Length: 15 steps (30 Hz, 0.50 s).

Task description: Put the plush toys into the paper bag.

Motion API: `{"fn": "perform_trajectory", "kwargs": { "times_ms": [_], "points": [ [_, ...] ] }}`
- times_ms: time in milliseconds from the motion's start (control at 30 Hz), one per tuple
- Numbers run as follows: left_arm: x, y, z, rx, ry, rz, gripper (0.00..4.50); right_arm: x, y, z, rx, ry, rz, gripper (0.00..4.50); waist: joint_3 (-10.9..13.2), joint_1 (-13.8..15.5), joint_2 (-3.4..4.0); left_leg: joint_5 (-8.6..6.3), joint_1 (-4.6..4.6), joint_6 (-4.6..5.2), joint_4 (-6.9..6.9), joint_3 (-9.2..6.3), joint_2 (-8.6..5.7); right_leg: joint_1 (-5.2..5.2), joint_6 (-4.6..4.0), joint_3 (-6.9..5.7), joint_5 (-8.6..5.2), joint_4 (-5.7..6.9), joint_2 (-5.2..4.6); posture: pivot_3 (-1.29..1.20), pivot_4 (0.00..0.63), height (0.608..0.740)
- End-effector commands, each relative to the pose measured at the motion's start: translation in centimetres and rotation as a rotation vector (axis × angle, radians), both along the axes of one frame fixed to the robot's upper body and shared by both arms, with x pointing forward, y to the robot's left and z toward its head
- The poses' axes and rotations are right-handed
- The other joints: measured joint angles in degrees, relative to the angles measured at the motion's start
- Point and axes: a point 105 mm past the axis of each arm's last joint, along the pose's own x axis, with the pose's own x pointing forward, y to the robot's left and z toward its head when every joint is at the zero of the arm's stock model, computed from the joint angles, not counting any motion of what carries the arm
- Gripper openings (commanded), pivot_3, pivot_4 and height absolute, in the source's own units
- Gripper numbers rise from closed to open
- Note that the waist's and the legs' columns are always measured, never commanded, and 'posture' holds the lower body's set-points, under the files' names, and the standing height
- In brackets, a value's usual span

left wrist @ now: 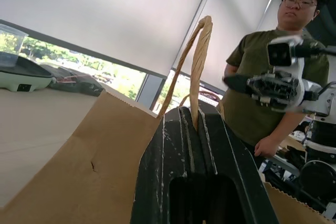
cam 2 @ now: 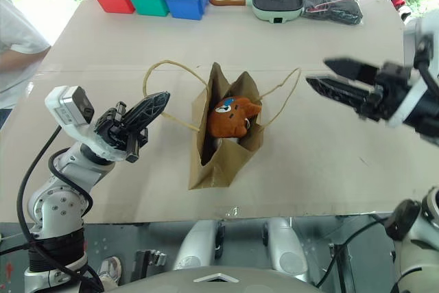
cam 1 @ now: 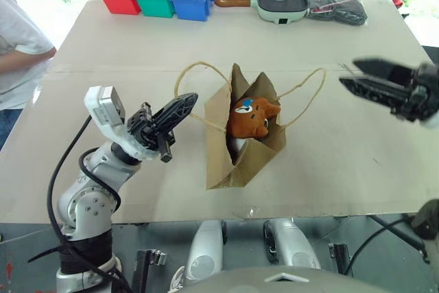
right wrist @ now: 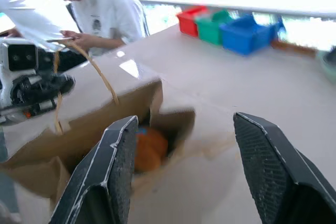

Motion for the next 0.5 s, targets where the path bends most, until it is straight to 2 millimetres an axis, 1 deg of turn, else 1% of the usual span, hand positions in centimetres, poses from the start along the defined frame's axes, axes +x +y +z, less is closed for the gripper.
{"fn": "perform_trajectory", "kwargs": {
  "times_ms": [33,133,200,233,267,300,333,367,400,433,500],
  "points": [
    [0.0,0.0,0.9,0.000,-0.042,-0.021,0.00,0.1,1.6,-1.4,0.057,0.051,0.031,2.71,0.0,-0.6,0.00,0.00,0.01,0.00,0.01,0.02,0.00,-0.01,0.00,0.02,0.00,0.01,0.00,0.00,0.150,0.740],
    [0.1,-0.3,0.9,0.000,-0.043,-0.033,0.00,1.2,3.8,-2.6,0.112,0.110,0.080,2.71,0.0,-0.9,0.04,0.00,0.11,0.00,-0.02,0.03,0.10,-0.02,0.02,0.10,-0.01,0.04,0.18,0.00,0.150,0.740],
    [0.2,-0.5,1.0,0.001,-0.046,-0.040,0.00,2.1,5.1,-2.7,0.159,0.123,0.103,2.71,0.0,-0.6,0.09,0.00,0.06,0.00,-0.02,0.01,0.10,-0.04,0.01,0.09,-0.01,0.03,0.18,0.00,0.150,0.740],
    [0.2,-0.5,1.0,0.001,-0.048,-0.043,0.00,2.7,5.7,-2.3,0.204,0.120,0.118,2.32,0.0,-0.6,0.08,0.00,0.04,0.00,-0.02,0.02,0.10,-0.04,0.01,0.08,-0.01,0.00,0.16,0.00,0.150,0.740],
    [0.3,-0.5,1.1,0.005,-0.051,-0.044,0.00,3.1,6.2,-1.9,0.237,0.118,0.140,2.11,0.0,-0.6,0.08,0.00,0.02,0.00,-0.02,0.02,0.08,-0.04,0.01,0.08,-0.01,-0.01,0.14,0.00,0.150,0.740],
    [0.3,-0.5,1.1,0.005,-0.053,-0.045,0.00,3.3,6.7,-1.6,0.265,0.114,0.164,1.72,0.0,-0.6,0.09,0.00,0.02,0.00,-0.01,0.04,0.08,-0.04,0.01,0.08,-0.01,0.00,0.13,0.00,0.150,0.740],
    [0.5,-0.6,1.3,0.011,-0.059,-0.039,0.00,3.4,7.1,-0.9,0.307,0.092,0.194,1.22,0.0,-0.6,0.09,0.00,0.01,0.00,-0.01,0.04,0.06,-0.05,0.01,0.09,0.00,0.00,0.12,0.00,0.150,0.740],
    [0.6,-0.7,1.4,0.014,-0.065,-0.033,0.00,3.4,7.3,-0.2,0.345,0.065,0.221,1.02,0.0,-0.5,0.09,0.00,0.01,0.00,-0.02,0.02,0.06,-0.06,0.01,0.08,0.00,0.00,0.12,0.00,0.150,0.740],
    [1.0,-0.7,1.8,0.016,-0.072,-0.025,0.00,3.1,7.5,1.0,0.399,0.022,0.262,0.33,0.0,-0.3,0.09,0.00,0.00,0.00,-0.03,-0.01,0.06,-0.05,0.01,0.03,-0.01,0.00,0.12,0.00,0.150,0.740],
    [1.4,-0.7,2.1,0.020,-0.082,-0.014,0.00,2.9,7.6,1.9,0.439,-0.010,0.293,0.04,0.0,-0.3,0.09,0.00,-0.02,0.00,-0.04,-0.04,0.06,-0.05,0.01,0.00,0.00,-0.01,0.11,0.00,0.150,0.740],
    [2.4,-0.3,2.9,0.026,-0.103,0.011,0.00,2.3,7.9,3.6,0.497,-0.056,0.347,0.04,0.0,-0.2,0.09,0.00,-0.06,0.00,-0.03,-0.07,0.06,-0.05,0.01,-0.05,0.00,-0.01,0.09,0.00,0.150,0.740]
  ]
}}
